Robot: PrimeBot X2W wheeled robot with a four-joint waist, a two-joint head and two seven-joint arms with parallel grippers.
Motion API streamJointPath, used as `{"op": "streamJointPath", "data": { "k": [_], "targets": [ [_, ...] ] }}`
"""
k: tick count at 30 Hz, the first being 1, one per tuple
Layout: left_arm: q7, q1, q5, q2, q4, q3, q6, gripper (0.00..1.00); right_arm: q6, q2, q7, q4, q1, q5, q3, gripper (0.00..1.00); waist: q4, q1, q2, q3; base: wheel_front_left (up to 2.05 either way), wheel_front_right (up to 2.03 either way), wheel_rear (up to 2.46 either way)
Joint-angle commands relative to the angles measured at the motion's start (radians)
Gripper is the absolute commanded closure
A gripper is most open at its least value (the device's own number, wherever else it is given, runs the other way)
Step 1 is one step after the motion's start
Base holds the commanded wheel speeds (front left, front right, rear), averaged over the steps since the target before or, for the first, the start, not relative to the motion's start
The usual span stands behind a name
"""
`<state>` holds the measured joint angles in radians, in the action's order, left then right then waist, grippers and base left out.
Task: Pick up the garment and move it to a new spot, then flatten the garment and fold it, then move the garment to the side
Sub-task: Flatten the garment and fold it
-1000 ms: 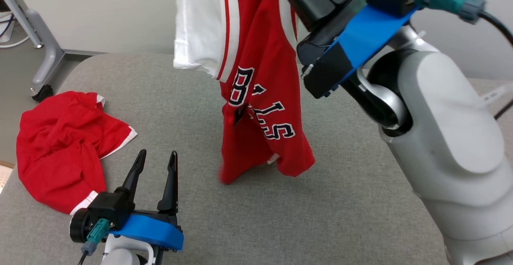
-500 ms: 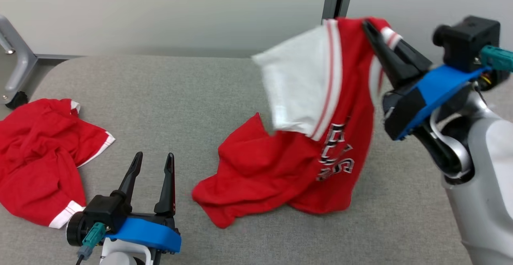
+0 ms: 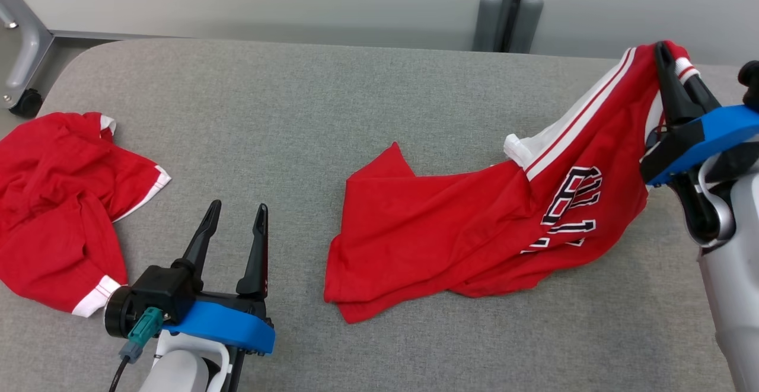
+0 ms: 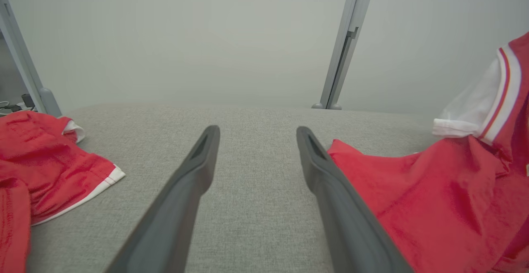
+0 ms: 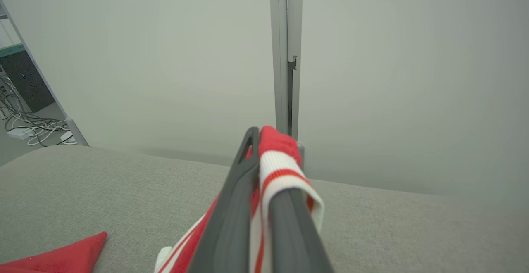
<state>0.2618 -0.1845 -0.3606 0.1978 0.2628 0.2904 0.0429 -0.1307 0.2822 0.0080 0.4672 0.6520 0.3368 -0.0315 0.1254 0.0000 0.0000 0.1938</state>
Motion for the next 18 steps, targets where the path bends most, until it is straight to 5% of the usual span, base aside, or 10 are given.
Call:
{"op": "streamJointPath", "data": {
  "k": [1,10,18],
  "targets": [
    [0.005,-0.011,0.001,0.005,0.005,-0.002,0.002,0.0,0.0,0.009,-0.033,0.018,0.027,0.007,-0.024,1.0,0.007,0.0,0.0,0.005,0.0,0.0,0.0],
    [0.005,-0.011,0.004,0.012,0.009,-0.002,0.0,0.0,0.0,0.051,-0.217,0.094,0.156,0.007,-0.15,1.0,-0.006,0.0,0.0,-0.013,0.0,0.0,0.0],
    [0.005,-0.011,0.003,0.006,0.014,0.016,0.005,0.0,0.0,0.058,-0.197,0.275,0.084,0.055,-0.164,1.0,-0.011,0.0,0.0,-0.024,0.0,0.0,0.0]
  ]
}}
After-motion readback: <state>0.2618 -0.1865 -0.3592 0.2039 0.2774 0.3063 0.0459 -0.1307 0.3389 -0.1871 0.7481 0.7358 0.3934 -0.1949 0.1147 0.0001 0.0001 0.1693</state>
